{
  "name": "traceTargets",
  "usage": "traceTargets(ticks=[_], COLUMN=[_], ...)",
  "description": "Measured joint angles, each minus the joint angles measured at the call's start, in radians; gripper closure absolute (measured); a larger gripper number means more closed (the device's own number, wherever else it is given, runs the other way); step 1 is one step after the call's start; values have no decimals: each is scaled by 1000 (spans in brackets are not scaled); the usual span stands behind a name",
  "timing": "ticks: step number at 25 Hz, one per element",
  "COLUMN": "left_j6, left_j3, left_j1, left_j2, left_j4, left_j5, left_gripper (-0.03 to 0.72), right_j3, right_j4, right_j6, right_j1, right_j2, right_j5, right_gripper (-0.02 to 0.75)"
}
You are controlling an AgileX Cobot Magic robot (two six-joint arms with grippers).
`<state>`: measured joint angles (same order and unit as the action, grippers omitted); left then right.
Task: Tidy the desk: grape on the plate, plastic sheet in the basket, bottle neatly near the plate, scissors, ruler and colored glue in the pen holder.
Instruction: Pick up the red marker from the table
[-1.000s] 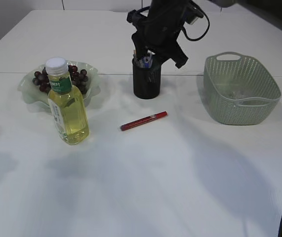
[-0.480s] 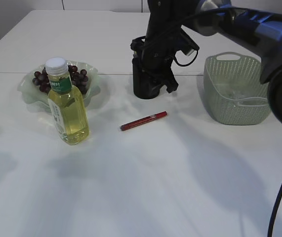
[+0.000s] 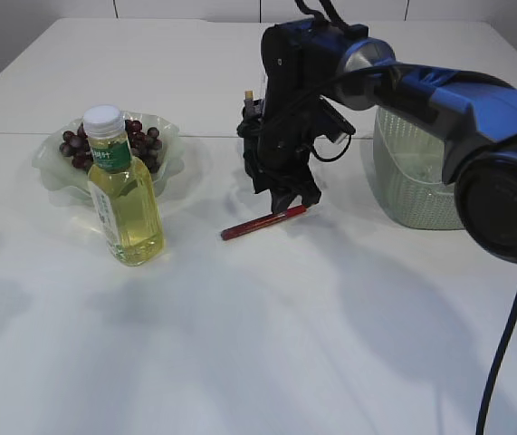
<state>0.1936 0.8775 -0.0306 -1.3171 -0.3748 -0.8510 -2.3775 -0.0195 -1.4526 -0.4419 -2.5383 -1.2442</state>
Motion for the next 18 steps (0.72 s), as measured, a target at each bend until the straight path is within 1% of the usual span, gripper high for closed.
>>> traceTargets(ticks=[7, 13, 18], left_j6=[0, 0, 0], left_j3=[0, 0, 0], left_j1=[0, 0, 0], left_j2=[0, 0, 0], left_j4=[0, 0, 0], left_j5=[0, 0, 4], left_gripper=[316, 316, 316], right_j3=[0, 0, 0], right_j4=[-11, 20, 20], right_j6=[-28, -43, -57], right_j1=[0, 0, 0], right_j2=[-38, -40, -58], right_j5=[2, 2, 4], right_gripper=[354, 354, 354])
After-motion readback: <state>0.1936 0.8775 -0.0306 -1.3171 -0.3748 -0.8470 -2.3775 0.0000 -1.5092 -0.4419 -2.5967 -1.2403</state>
